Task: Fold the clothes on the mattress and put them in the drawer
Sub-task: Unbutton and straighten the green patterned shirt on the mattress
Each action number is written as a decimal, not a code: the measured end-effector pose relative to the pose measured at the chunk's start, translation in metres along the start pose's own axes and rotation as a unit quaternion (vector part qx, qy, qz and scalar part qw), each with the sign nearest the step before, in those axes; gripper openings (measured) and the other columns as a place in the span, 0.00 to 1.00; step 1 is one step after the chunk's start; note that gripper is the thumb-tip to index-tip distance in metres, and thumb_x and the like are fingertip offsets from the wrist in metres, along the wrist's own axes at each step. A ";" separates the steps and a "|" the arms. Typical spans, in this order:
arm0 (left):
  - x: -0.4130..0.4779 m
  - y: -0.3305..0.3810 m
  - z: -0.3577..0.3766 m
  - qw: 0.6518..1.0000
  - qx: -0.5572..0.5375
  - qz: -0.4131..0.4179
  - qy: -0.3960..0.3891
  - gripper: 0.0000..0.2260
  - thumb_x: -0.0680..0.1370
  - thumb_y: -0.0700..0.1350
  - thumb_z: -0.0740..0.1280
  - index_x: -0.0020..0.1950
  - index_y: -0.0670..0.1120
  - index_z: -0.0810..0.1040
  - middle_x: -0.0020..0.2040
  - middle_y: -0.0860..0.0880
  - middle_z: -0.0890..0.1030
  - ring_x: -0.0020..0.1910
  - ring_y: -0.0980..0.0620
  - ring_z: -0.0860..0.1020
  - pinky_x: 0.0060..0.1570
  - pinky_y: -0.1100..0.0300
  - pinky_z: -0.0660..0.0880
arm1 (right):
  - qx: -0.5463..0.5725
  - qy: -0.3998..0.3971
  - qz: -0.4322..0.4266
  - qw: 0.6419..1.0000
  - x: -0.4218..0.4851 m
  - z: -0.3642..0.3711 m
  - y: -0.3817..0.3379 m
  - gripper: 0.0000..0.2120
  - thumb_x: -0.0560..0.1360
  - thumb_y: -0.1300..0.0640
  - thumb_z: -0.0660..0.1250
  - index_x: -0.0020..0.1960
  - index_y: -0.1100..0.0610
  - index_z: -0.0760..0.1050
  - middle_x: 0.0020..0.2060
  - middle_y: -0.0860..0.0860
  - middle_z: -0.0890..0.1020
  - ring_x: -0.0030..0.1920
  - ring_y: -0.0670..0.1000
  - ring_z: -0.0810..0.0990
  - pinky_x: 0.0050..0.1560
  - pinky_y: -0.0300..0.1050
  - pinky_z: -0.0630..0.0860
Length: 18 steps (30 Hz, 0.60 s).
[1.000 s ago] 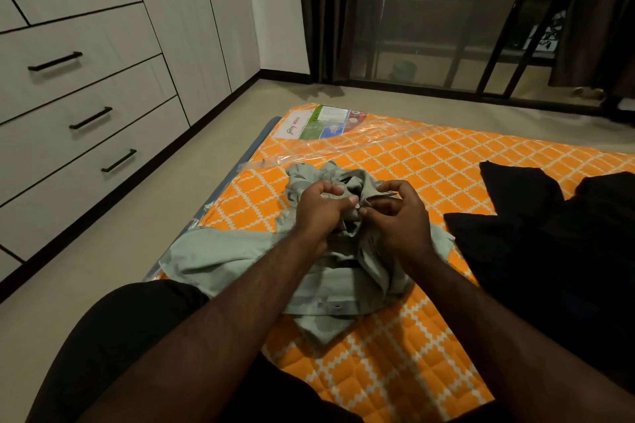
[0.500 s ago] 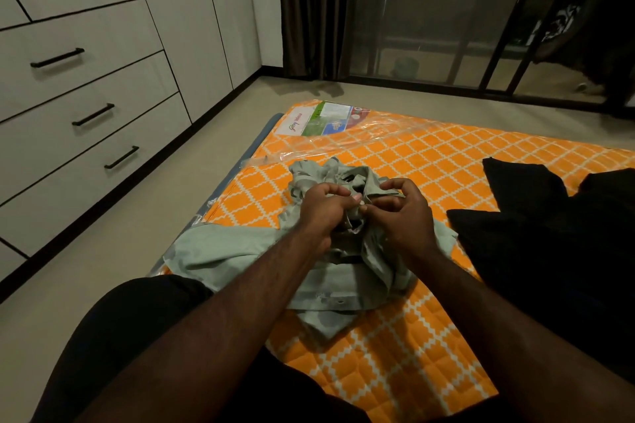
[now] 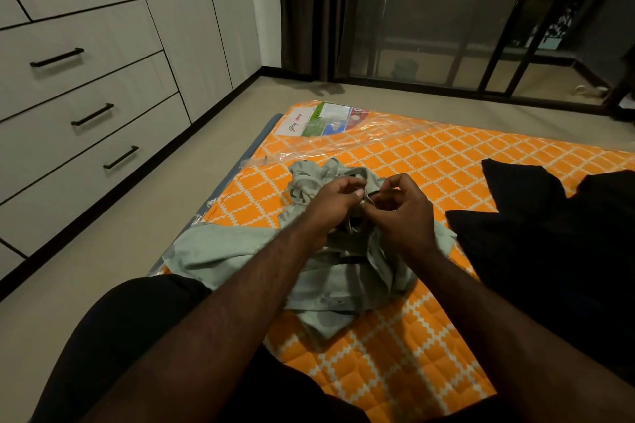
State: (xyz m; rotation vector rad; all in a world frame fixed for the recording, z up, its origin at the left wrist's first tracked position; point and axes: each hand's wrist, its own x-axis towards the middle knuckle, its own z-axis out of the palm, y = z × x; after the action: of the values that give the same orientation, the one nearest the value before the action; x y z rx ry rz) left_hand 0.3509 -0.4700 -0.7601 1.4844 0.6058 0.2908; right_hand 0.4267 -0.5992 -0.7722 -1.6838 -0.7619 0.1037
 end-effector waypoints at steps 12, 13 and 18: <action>-0.001 -0.003 -0.007 0.999 0.013 0.026 -0.014 0.10 0.79 0.39 0.71 0.59 0.45 0.84 0.49 0.44 0.86 0.43 0.49 0.84 0.36 0.56 0.78 | -0.003 0.017 0.044 0.999 0.007 -0.002 0.001 0.16 0.70 0.63 0.80 0.48 0.55 0.72 0.36 0.51 0.87 0.37 0.46 0.87 0.34 0.45 0.81; 0.000 -0.005 -0.005 0.999 0.030 0.037 0.007 0.09 0.78 0.39 0.72 0.57 0.45 0.85 0.47 0.44 0.86 0.42 0.48 0.84 0.36 0.55 0.80 | -0.019 0.025 0.047 0.998 0.007 -0.002 0.001 0.18 0.70 0.62 0.80 0.47 0.54 0.72 0.35 0.50 0.86 0.36 0.45 0.86 0.33 0.44 0.80; 0.003 -0.007 -0.002 0.989 0.107 0.092 0.046 0.07 0.78 0.39 0.72 0.56 0.44 0.85 0.43 0.42 0.86 0.41 0.42 0.85 0.40 0.48 0.82 | 0.003 0.032 0.085 0.996 0.008 -0.001 0.005 0.20 0.68 0.63 0.81 0.45 0.53 0.69 0.34 0.54 0.86 0.34 0.50 0.86 0.32 0.47 0.80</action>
State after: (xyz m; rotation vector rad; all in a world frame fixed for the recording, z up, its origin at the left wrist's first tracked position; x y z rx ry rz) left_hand 0.3509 -0.4679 -0.7675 1.7447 0.5888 0.4508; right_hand 0.4361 -0.5963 -0.7738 -1.7359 -0.5691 0.1691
